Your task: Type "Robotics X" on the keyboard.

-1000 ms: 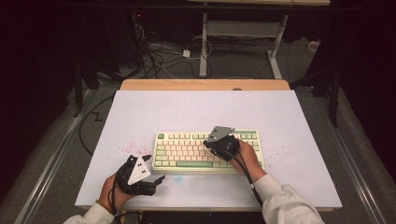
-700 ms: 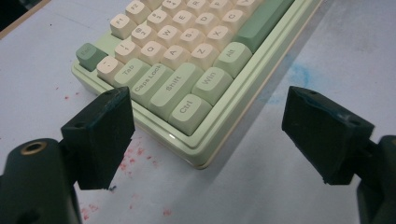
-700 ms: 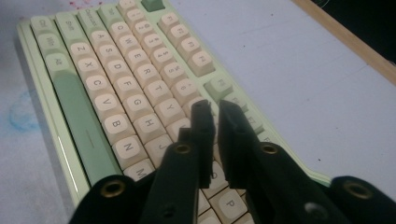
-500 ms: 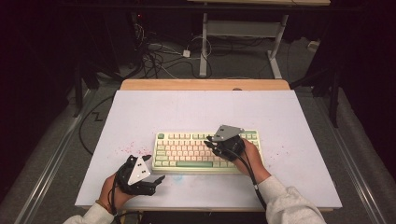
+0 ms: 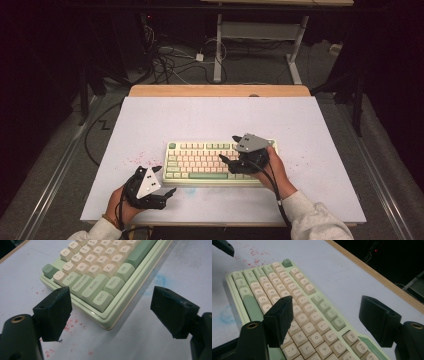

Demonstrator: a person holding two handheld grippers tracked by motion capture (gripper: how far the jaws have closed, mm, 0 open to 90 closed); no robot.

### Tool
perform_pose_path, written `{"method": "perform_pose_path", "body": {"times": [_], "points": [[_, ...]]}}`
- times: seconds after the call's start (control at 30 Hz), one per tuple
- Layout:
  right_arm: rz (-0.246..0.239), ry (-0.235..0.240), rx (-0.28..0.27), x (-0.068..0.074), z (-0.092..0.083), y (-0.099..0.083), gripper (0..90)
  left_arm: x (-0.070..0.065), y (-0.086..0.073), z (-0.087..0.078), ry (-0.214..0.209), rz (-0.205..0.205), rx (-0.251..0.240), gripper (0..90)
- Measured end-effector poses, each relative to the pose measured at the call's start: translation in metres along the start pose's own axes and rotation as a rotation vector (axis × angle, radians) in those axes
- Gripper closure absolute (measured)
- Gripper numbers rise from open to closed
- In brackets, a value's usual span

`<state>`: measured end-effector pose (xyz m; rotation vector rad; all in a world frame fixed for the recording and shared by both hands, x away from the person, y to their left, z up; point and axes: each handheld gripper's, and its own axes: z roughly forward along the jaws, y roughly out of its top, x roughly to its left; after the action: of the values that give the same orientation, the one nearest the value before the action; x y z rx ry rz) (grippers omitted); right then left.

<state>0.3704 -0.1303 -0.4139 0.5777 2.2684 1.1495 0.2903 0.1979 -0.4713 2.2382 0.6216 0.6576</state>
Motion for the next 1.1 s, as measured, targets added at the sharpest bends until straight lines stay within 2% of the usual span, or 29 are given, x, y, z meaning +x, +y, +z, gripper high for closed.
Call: {"method": "perform_pose_path", "body": {"times": [0.2,0.63,1.1], "points": [[0.015,-0.029,-0.027,-0.002,-0.012,-0.003,20.3,-0.001,0.000,0.000,0.000,0.003,0.002,16.5],[0.033,-0.091,-0.088,-0.012,-0.046,-0.017,18.7,-0.001,0.002,0.000,-0.001,0.003,-0.002,16.4],[0.005,-0.116,-0.086,-0.009,-0.070,-0.037,19.1,-0.001,0.003,-0.001,0.004,0.002,-0.009,16.7]]}}
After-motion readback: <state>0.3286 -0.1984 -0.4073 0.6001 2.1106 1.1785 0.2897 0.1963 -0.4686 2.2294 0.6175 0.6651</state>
